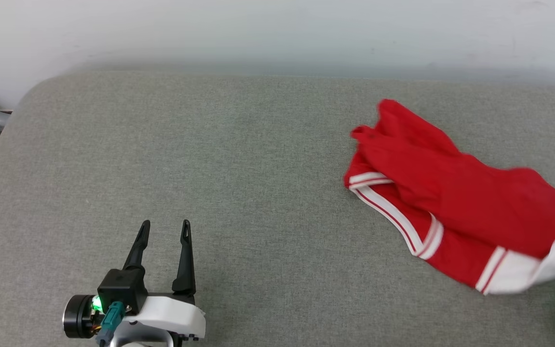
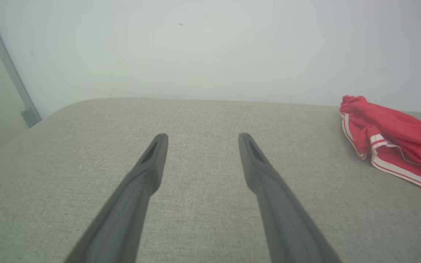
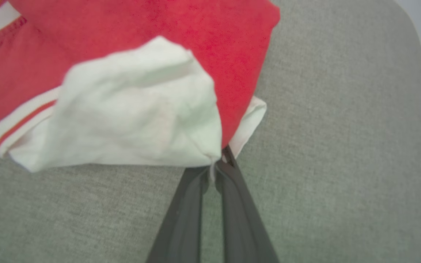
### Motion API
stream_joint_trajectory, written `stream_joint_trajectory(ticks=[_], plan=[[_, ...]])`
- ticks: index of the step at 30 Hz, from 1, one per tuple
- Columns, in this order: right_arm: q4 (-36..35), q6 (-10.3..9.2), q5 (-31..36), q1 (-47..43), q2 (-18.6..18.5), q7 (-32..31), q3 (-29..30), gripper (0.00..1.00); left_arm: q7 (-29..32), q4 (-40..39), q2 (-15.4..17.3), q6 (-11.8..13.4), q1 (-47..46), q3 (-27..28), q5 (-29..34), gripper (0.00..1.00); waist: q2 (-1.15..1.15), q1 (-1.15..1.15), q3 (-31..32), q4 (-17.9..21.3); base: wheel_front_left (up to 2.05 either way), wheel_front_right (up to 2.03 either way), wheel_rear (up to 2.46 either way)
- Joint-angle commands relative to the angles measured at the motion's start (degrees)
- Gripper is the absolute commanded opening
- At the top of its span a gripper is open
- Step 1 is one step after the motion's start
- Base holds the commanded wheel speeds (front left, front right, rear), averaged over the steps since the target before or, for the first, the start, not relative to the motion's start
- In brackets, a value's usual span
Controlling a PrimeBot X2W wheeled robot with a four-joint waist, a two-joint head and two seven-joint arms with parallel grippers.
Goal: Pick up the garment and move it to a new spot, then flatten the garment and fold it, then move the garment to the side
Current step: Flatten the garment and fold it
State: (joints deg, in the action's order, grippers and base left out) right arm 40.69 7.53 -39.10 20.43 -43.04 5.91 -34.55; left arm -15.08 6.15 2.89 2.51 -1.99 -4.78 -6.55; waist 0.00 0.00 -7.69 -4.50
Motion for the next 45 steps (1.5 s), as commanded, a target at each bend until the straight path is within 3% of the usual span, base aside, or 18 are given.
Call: stream_joint_trajectory(ticks=[1, 8, 9, 10, 11, 19, 26, 33, 37, 38, 45], plan=[[0.47, -0.08, -0.26, -1.27, 0.41, -0.1, 0.25, 0.0, -0.13, 0.08, -0.03, -0.35, 0.12, 0.08, 0.29, 1.0, 0.0, 0.0, -0.01, -0.09, 0.0, 0.0, 0.0], [5.56, -0.07, -2.46, -8.42, 2.83, 0.73, 3.03, 0.0, -0.13, 0.38, -0.03, -0.18, 0.89, 0.06, -0.09, 1.0, 0.0, 0.0, 0.4, -0.55, 0.0, 0.0, 0.0], [5.4, -0.07, -2.89, -8.42, 3.29, 1.44, 3.75, 0.16, -0.13, 0.43, -0.03, -0.18, 1.13, 0.22, -0.05, 1.0, 0.0, 0.0, 0.63, -0.43, 0.0, 0.0, 0.0], [5.04, -0.07, -3.26, -8.25, 3.66, 2.18, 4.69, 0.45, -0.13, 0.5, -0.03, -0.16, 1.42, 0.39, -0.03, 1.0, 0.0, 0.0, 0.91, -0.29, 0.0, 0.0, 0.0], [4.62, -0.07, -3.27, -7.92, 3.73, 3.21, 5.7, 1.0, -0.13, 0.61, -0.03, -0.15, 1.64, 0.51, 0.02, 1.0, 0.0, 0.0, 1.2, -0.15, 0.0, 0.0, 0.0], [-0.62, -0.08, 1.76, -5.59, 3.53, 8.06, 16.14, 1.0, -0.13, 0.4, -0.03, -0.65, 2.27, 0.65, 0.83, 1.0, 0.0, 0.0, 3.41, 0.23, 0.0, 0.0, 0.0], [-11.43, -0.07, 11.24, -9.22, 6.34, 8.8, 29.92, 1.0, -0.13, -0.08, -0.04, -0.82, 3.14, 0.97, 1.27, 1.0, 0.0, 0.0, 4.53, 0.3, 0.0, 0.0, 0.0], [-29.96, -0.07, 22.6, -15.11, 17.15, 5.4, 40.66, 1.0, -0.13, -0.54, -0.04, -1.21, 3.59, 1.36, 1.95, 1.0, 0.0, 0.0, 5.02, 0.12, 0.0, 0.0, 0.0], [-38.62, -0.06, 27.26, -18.85, 25.13, 3.57, 42.26, 1.0, -0.13, -0.71, -0.04, -1.36, 3.43, 1.25, 2.39, 1.0, 0.0, 0.0, 5.22, -0.26, 0.0, 0.0, 0.0], [-42.54, -0.07, 29.04, -21.33, 29.3, 2.9, 42.45, 1.0, -0.13, -0.86, -0.04, -1.5, 3.37, 1.21, 2.59, 1.0, 0.0, 0.0, 5.31, -0.53, 0.0, 0.0, 0.0], [-45.32, -0.07, 30.33, -23.5, 33.47, 3.19, 42.31, 1.0, -0.13, -1.42, 1.4, -3.59, 0.36, 0.78, 4.42, 1.0, 0.0, 0.0, 4.83, -0.56, 0.0, 0.0, 0.0]])
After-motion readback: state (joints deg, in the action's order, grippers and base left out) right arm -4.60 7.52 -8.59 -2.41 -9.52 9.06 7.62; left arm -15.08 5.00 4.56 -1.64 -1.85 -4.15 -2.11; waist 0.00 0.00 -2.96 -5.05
